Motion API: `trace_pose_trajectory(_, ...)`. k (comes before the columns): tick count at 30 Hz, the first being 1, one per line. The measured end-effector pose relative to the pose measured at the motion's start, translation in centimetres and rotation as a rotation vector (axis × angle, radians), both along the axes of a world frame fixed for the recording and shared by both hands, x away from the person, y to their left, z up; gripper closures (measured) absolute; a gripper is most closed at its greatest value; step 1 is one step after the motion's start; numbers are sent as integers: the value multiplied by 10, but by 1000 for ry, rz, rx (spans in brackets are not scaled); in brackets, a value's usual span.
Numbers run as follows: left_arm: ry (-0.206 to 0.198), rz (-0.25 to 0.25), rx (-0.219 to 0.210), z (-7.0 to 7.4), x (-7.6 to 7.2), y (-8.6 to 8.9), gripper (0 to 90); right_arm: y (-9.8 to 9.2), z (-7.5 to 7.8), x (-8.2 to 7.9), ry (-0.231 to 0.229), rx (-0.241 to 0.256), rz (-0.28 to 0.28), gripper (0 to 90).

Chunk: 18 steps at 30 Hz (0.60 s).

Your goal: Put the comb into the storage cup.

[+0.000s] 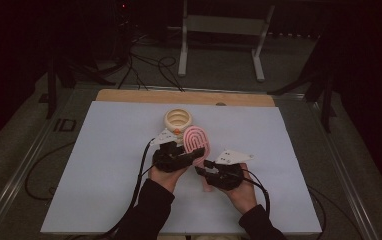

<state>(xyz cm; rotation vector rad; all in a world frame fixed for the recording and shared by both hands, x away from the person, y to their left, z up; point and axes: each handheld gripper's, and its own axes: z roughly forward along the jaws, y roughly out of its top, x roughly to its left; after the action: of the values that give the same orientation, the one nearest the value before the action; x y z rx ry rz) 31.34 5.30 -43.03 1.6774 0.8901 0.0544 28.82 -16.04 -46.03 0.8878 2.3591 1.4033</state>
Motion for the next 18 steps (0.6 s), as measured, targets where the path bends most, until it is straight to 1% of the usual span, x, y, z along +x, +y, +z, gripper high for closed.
trace_pose_trajectory(1, -1, 2, -1, 0, 0, 1, 649, -1, 0, 0, 0, 2, 0, 595)
trace_pose_trajectory(2, -1, 2, -1, 0, 0, 1, 649, -1, 0, 0, 0, 2, 0, 595)
trace_pose_trajectory(8, 0, 25, -8, 2, 3, 5, 649, -3, 1, 2, -2, 5, 7, 443)
trace_pose_trajectory(9, 0, 25, -8, 2, 3, 5, 649, -3, 1, 2, -2, 5, 7, 443)
trace_pose_trajectory(11, -4, 32, -7, 4, 4, 8, 649, -3, 1, 2, 0, 21, 6, 423)
trace_pose_trajectory(16, -14, 42, -9, 7, 6, 11, 649, -5, 2, 2, 5, 36, -4, 312)
trace_pose_trajectory(17, -14, 42, -9, 7, 6, 11, 649, -5, 2, 2, 5, 36, -4, 312)
trace_pose_trajectory(18, -16, 44, -8, 9, 7, 12, 649, -5, 2, 2, 4, 39, -12, 273)
